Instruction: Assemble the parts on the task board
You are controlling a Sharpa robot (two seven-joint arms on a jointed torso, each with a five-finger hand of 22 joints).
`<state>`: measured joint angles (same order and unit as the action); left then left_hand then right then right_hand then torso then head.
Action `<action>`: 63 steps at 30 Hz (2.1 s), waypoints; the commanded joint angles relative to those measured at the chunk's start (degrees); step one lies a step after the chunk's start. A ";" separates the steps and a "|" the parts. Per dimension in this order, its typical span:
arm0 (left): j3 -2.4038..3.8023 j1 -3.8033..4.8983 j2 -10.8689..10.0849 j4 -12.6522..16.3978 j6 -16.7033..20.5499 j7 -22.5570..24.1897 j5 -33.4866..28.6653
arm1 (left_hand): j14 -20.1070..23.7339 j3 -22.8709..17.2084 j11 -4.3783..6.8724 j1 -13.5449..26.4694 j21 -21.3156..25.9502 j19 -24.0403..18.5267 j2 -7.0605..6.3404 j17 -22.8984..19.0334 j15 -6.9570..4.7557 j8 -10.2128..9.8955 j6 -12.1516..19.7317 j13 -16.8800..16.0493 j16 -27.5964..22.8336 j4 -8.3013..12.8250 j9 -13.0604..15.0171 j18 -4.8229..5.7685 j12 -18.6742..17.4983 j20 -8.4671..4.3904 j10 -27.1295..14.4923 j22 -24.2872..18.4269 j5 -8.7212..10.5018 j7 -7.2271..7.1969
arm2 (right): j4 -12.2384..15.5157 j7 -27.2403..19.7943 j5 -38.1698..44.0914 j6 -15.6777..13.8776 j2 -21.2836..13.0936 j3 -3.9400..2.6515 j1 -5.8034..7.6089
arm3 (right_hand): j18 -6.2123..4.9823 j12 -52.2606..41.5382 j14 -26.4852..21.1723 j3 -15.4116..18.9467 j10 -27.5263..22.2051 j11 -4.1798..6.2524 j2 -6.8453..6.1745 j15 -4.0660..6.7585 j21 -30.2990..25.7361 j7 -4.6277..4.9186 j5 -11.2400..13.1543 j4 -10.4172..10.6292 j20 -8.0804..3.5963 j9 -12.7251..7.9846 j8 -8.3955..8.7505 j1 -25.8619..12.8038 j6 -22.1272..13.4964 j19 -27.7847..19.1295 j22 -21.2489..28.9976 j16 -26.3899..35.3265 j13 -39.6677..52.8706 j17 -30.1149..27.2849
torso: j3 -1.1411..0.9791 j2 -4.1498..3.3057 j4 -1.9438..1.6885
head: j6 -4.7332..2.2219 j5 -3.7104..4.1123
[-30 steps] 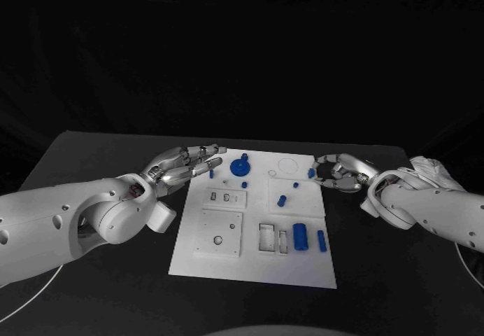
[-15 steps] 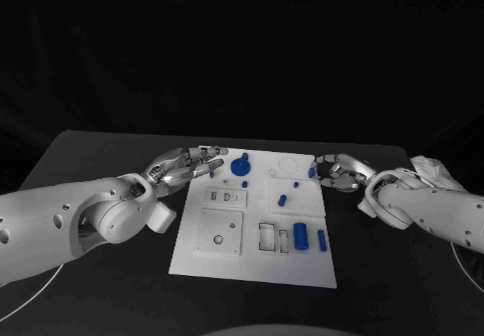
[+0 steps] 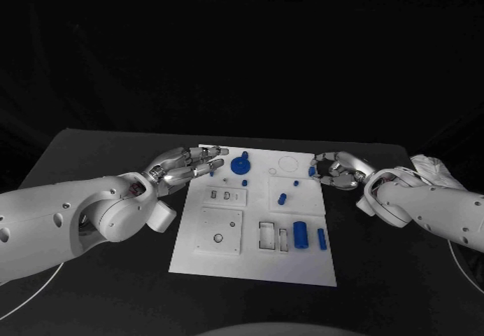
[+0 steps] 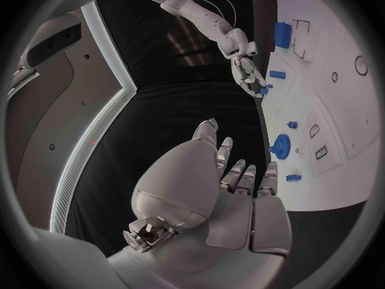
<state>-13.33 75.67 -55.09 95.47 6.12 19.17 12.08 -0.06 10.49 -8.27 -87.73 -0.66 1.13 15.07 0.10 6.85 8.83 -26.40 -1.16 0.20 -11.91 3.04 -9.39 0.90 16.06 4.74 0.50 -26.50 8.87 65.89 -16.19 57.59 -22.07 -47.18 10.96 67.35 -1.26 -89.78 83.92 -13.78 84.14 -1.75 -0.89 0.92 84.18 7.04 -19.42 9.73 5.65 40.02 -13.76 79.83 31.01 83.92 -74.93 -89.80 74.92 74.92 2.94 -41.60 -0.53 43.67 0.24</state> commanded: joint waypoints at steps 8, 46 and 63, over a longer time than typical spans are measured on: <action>0.04 0.01 0.05 0.16 -1.17 -0.19 0.34 | 0.06 -0.05 0.10 -0.78 -0.23 -0.09 0.01 -0.10 0.52 0.30 -0.41 -0.07 -0.20 0.23 0.06 -0.91 0.25 0.34 0.48 0.09 -0.37 0.67 | -0.67 0.03 -0.30 0.31 0.61 0.01 -0.07 | -0.59 -0.22 6.08 -0.69 5.86 -0.33 0.37 -0.36 -0.27 -0.16 0.12 -0.17 0.24 -0.40 -1.62 0.22 2.36 -0.16 -12.62 -0.20 15.08 15.08 | -0.02 0.02 -0.01 | 0.19 -0.01; 0.03 0.00 -0.06 0.12 -1.16 -0.79 0.43 | 0.06 -0.11 0.00 -0.81 -0.27 -0.04 -0.04 -0.10 0.61 0.37 -0.53 -0.09 -0.20 0.36 0.07 -0.91 0.26 0.38 0.60 0.11 -0.42 0.76 | 7.46 -4.66 -4.22 -5.13 -1.29 -0.05 3.25 | -0.77 -0.22 6.08 -0.97 5.86 0.14 1.48 0.13 -0.79 -0.66 0.21 -1.98 -0.20 1.05 -8.94 1.12 10.80 -0.66 -12.41 -0.20 15.08 15.08 | 0.00 0.04 0.03 | 0.83 -0.77; 0.04 -0.01 0.97 -0.23 -1.05 3.19 1.80 | -0.53 -0.64 -0.16 -0.83 -0.99 0.88 -0.14 0.22 0.96 1.20 -1.81 -0.35 0.38 1.08 0.18 -1.05 0.45 0.28 2.29 0.50 -0.42 0.81 | 12.19 0.11 4.82 1.73 8.05 -0.07 2.98 | -0.77 -0.22 6.08 -0.56 5.86 -0.09 1.29 -0.03 -0.82 -0.59 1.07 -1.77 -0.10 0.74 -9.21 0.50 11.60 -0.67 -12.39 -0.20 15.08 15.08 | 0.00 -0.03 -0.24 | 1.14 -1.67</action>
<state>-13.33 75.64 -54.23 95.11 5.68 19.90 12.86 -0.42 9.86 -8.47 -88.20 -1.33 1.54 15.08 0.25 7.50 9.88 -27.66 -1.44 0.20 -11.28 3.13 -9.39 1.12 16.47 6.58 0.91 -26.74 9.09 78.20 -18.18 57.09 -23.49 -39.61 10.89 70.59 -1.26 -89.78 83.92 -14.54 84.14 -1.75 0.45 0.92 83.49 6.73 -18.58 7.99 5.44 40.63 -22.54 80.67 42.02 83.69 -74.94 -89.80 74.92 74.94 2.93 -41.56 -0.75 44.88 -1.11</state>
